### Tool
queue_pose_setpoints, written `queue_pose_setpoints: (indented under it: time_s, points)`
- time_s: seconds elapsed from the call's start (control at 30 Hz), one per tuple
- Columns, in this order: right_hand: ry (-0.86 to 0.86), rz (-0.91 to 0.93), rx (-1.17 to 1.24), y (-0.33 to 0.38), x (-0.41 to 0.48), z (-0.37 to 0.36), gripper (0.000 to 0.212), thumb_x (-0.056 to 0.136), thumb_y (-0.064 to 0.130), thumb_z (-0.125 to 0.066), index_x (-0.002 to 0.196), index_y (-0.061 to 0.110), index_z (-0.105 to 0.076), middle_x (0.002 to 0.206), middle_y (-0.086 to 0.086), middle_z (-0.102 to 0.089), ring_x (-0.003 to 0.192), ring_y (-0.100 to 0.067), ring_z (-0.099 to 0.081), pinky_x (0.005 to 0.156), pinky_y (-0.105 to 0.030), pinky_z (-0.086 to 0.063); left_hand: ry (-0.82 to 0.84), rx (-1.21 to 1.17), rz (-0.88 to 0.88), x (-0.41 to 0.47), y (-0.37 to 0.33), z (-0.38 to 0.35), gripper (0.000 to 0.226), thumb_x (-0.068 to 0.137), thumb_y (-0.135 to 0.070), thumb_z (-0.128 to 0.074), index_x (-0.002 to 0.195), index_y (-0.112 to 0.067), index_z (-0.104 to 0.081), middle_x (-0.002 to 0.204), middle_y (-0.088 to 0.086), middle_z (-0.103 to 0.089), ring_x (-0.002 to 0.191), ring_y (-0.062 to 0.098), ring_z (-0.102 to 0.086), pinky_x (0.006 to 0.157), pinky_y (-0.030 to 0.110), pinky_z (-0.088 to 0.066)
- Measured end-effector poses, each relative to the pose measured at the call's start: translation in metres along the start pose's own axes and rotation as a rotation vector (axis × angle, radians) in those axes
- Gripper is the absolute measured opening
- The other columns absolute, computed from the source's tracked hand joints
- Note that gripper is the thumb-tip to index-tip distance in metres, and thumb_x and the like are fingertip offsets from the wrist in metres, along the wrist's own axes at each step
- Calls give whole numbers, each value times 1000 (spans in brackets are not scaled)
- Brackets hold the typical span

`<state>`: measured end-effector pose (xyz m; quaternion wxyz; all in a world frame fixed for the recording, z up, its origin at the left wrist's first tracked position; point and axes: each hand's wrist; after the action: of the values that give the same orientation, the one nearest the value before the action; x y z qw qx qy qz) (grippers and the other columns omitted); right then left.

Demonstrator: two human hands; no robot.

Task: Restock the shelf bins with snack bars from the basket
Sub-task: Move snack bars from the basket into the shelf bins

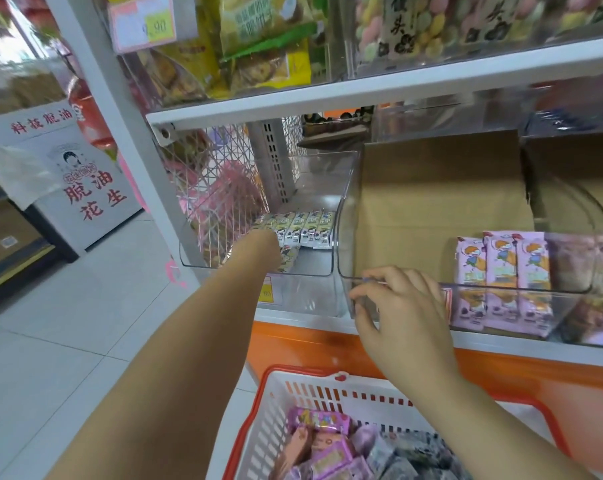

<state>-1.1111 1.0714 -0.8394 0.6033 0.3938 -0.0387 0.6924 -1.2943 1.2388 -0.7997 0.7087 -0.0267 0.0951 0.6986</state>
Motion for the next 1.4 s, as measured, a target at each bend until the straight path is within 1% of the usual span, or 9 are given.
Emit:
queue_pose_setpoints:
  time_s: [0.13, 0.33, 0.47, 0.57, 0.7, 0.9, 1.07, 1.23, 1.4]
  points:
    - [4, -4, -8, 1, 0, 0, 20, 67, 12, -78, 81, 25, -72, 96, 6, -64, 92, -21, -57, 91, -28, -28, 164, 40, -249, 1, -5, 4, 28, 94, -13, -47, 119, -13, -61, 118, 10, -55, 99, 26, -51, 90, 32, -41]
    - [7, 14, -2, -1, 0, 1, 19, 68, 12, -78, 80, 25, -73, 97, 5, -65, 92, -22, -58, 90, -30, -29, 206, 196, -130, 4, -7, 2, 20, 95, -23, -43, 78, -14, -50, 83, 4, -50, 84, 22, -46, 88, 37, -46]
    - [23, 51, -3, -3, -1, 2, 19, 69, 13, -76, 82, 25, -73, 101, 4, -65, 96, -22, -58, 94, -29, -28, 133, 72, -127, -7, -6, 4, 22, 95, -19, -42, 80, -10, -53, 89, 6, -52, 81, 23, -49, 78, 34, -44]
    - [18, 91, 34, -4, -6, 5, 15, 74, 12, -69, 84, 23, -72, 110, 1, -65, 107, -21, -54, 110, -36, -27, -3, -160, -123, -25, -5, 11, 24, 96, -7, -36, 94, -1, -60, 85, 10, -55, 82, 28, -53, 75, 34, -46]
    - [-1, 198, 64, -5, -26, 15, 18, 78, 13, -56, 86, 19, -71, 113, 0, -64, 111, -19, -50, 107, -41, -34, -373, -398, -177, -75, -4, 8, 28, 97, -18, -45, 118, -19, -64, 131, 5, -55, 98, 27, -61, 84, 39, -51]
    - [366, 177, 22, -6, -68, 24, 17, 86, 11, -59, 96, 18, -71, 100, 4, -65, 98, -17, -56, 90, -35, -48, -776, -628, -344, -158, -5, -61, 26, 90, -9, -49, 107, -13, -67, 108, 4, -63, 93, 25, -59, 77, 33, -48]
    - [1018, -4, -193, -29, -105, 23, 26, 97, 24, -45, 115, 19, -62, 121, 0, -60, 108, -21, -56, 93, -39, -47, -608, -636, -294, -200, -6, -151, 26, 85, -12, -49, 101, -16, -69, 101, 2, -65, 85, 25, -63, 72, 33, -49]
    - [1308, -88, -378, -61, -129, 10, 31, 98, 23, -46, 127, 16, -55, 125, -7, -58, 105, -23, -57, 91, -33, -47, -161, -527, -256, -212, -7, -231, 35, 90, -20, -42, 117, -20, -65, 123, 2, -60, 113, 25, -56, 91, 32, -45]
    - [1431, -136, -434, -82, -146, -19, 33, 92, 9, -48, 124, 7, -56, 117, -16, -61, 98, -27, -61, 84, -39, -51, 155, -391, -165, -208, -10, -295, 49, 96, -31, -46, 143, -33, -34, 156, -5, -19, 140, 24, -26, 107, 40, -35]
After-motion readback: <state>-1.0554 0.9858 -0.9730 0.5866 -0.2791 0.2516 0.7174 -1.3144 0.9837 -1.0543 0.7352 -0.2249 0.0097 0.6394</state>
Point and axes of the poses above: each hand's wrist, its own x-axis towards the middle knuckle, its own z-axis out of the back of the hand, y = z × x
